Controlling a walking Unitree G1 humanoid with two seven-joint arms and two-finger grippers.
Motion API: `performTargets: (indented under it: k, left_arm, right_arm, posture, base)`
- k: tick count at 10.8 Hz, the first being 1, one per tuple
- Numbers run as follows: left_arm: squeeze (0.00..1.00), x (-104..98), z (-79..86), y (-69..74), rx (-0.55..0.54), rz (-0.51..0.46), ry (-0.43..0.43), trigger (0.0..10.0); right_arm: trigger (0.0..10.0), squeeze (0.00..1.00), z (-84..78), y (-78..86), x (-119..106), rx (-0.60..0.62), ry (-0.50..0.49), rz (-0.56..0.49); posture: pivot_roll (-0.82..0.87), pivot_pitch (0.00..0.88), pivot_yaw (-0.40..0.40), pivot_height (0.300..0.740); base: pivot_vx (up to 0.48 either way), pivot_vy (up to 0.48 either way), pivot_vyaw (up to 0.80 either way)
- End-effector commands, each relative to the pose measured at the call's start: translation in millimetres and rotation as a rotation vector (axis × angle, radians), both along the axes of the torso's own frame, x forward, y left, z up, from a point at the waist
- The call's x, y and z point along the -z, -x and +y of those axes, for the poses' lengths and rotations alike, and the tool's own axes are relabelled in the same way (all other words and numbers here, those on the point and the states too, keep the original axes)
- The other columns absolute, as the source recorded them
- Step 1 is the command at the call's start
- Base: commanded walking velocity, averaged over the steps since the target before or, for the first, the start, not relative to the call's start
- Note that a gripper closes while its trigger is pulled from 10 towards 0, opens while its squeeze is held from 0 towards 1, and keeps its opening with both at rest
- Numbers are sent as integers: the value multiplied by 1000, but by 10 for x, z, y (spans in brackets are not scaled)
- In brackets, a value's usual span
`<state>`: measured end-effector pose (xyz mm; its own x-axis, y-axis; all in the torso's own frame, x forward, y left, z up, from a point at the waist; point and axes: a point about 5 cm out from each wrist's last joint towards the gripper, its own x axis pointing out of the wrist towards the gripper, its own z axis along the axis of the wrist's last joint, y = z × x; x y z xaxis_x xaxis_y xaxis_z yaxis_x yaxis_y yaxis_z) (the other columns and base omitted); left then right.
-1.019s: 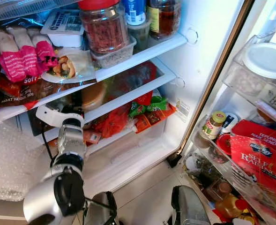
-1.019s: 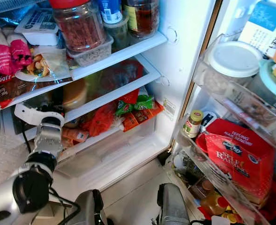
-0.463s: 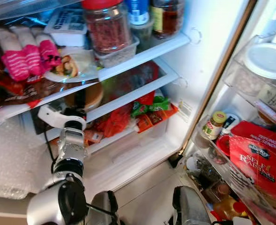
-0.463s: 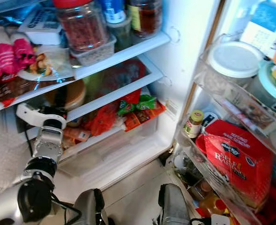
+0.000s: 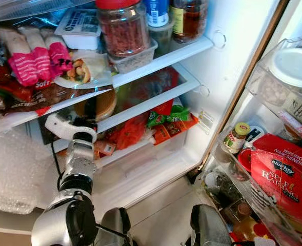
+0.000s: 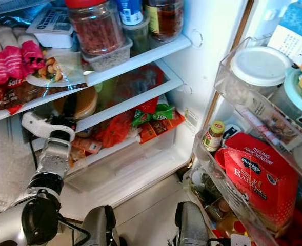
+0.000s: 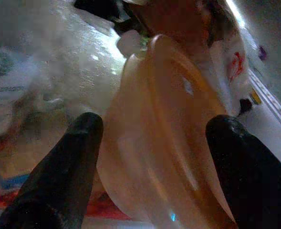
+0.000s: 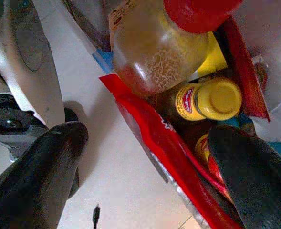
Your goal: Restocking fridge
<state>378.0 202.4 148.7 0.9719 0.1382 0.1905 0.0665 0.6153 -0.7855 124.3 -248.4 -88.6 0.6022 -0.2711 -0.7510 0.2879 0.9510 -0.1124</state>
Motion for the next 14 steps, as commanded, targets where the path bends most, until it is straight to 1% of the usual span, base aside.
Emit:
performTargets:
  k: [1, 2, 3, 5, 7, 9, 12, 14]
  left_arm:
    - [0, -64, -48, -21, 38, -27, -18, 10000]
    - [0, -131, -48, -38, 41, -56, -9, 10000]
    - [0, -159, -46, -46, 46, -69, 9, 10000]
    - [0, -224, -71, -55, 69, -100, 18, 10000]
    - [0, -208, -63, -47, 62, -89, 38, 10000]
    - [0, -202, -11, -8, 42, -87, 47, 10000]
    - [0, -183, 81, 54, -4, -70, 45, 10000]
    - [0, -172, 101, 113, 3, -62, 31, 10000]
  right_arm:
    - [10000, 0, 26, 85, 34, 7, -10, 21]
    - [10000, 0, 23, 83, 33, 8, -7, 21]
    - [10000, 0, 22, 83, 33, 8, -5, 21]
    - [10000, 0, 23, 85, 33, 10, -4, 21]
    - [10000, 0, 29, 83, 34, 11, -5, 20]
    - [10000, 0, 26, 75, 31, 6, -7, 19]
    - [10000, 0, 22, 61, 27, 1, -10, 19]
    - [10000, 0, 17, 56, 25, 1, -10, 17]
  posture:
    - [-80, 166, 62, 596]
    - [-80, 166, 62, 596]
    - [-82, 171, 60, 596]
    - [-83, 177, 60, 596]
    - [-86, 180, 61, 596]
    - [-81, 178, 61, 596]
    - [-76, 175, 62, 596]
    - [-72, 173, 64, 596]
  base:
    - [0, 0, 0]
    - [0, 0, 0]
    - [0, 0, 0]
    - [0, 0, 0]
    - [0, 0, 0]
    - [0, 0, 0]
    - [0, 0, 0]
    - [0, 0, 0]
